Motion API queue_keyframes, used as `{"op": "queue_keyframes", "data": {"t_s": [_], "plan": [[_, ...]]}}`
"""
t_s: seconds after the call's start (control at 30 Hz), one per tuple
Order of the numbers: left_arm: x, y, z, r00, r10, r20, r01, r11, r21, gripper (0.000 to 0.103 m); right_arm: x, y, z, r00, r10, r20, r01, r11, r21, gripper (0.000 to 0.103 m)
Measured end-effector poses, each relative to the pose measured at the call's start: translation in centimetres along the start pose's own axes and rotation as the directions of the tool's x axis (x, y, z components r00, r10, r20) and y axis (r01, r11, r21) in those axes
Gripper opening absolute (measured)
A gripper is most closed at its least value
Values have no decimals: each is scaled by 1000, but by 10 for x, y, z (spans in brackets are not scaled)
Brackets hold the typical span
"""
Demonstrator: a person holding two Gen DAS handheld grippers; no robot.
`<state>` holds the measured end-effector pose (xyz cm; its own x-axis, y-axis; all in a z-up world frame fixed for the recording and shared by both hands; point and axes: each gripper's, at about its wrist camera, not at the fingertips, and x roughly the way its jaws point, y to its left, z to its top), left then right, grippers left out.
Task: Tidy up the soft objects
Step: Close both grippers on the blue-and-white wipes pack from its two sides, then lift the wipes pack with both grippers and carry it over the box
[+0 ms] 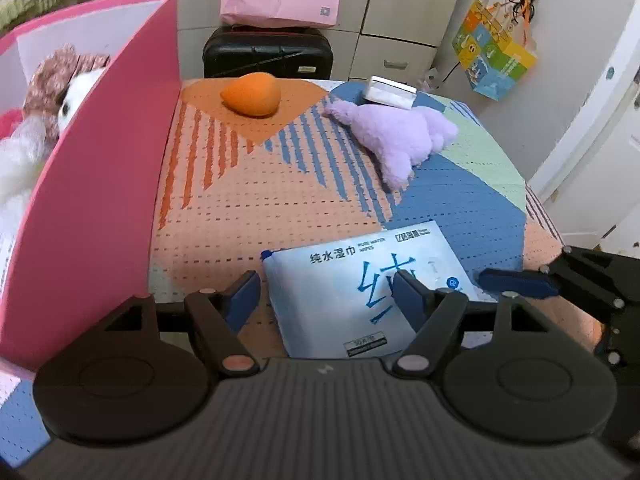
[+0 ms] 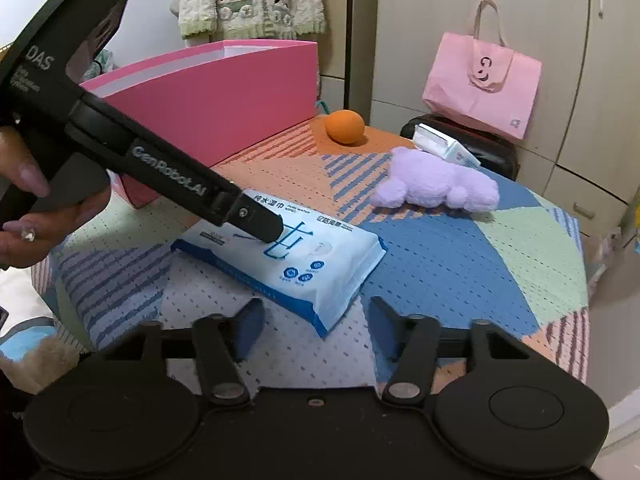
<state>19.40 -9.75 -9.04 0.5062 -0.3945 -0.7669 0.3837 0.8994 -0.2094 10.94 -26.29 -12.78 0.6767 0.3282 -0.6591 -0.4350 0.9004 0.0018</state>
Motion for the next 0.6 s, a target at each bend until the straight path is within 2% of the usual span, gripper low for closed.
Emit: {"op": "queue_keyframes", "data": {"t_s": [0.13, 0.23, 0.3, 0.37, 0.47, 0.6], "plan": [[-2, 1, -5, 1000, -14, -3, 14, 1000, -12, 72, 8, -3, 3, 1000, 22, 11, -22, 1000, 19, 74], [-3, -1, -9, 999, -36, -2, 36, 999, -25, 65, 15, 1, 4, 999, 42, 26, -42, 999, 11, 83], [-3, -9, -12, 999, -43, -5, 43, 999, 8, 58, 20, 8, 4, 998, 51, 42, -52, 999, 14, 87], [-6, -18, -15, 999, -42, -6, 43, 998, 47, 58, 23, 16, 2, 997, 38, 66, -40, 999, 31, 93], [-12, -33, -23, 1000, -6, 24, 3, 993, 115, 58, 21, 27, -3, 996, 3, 89, -8, 998, 55, 95], [-15, -34, -22, 1000, -31, 5, 31, 995, 91, 58, 18, 31, -7, 994, -33, 105, 25, 997, 79, 93]]}}
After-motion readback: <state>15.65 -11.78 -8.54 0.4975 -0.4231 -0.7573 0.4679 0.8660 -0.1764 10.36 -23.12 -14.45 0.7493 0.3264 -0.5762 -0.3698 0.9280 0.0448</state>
